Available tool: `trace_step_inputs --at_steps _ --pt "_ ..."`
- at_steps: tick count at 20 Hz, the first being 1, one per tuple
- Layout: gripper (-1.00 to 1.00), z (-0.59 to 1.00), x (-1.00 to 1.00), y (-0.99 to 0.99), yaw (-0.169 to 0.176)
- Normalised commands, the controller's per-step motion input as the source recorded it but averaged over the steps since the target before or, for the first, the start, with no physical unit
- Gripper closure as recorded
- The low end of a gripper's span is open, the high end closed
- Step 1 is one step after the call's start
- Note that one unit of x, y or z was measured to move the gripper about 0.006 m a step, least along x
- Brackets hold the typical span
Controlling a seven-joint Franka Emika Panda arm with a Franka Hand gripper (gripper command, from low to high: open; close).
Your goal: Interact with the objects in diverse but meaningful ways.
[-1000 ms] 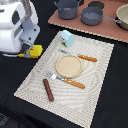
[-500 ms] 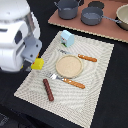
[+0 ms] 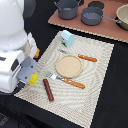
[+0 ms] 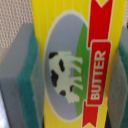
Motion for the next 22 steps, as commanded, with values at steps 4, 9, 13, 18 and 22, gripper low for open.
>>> trace_step_inputs --at_steps 4,9,13,18,22 --pt "1.0 -0.22 0.39 -0.03 -0.031" --pt "1.0 -0.09 0.42 -0.05 -0.034" --pt "-1.0 0.15 0.18 -0.15 -0.017" --pt "-1.0 0.28 0.1 -0.08 -0.008" --pt "-1.0 0.26 0.0 -0.03 -0.012"
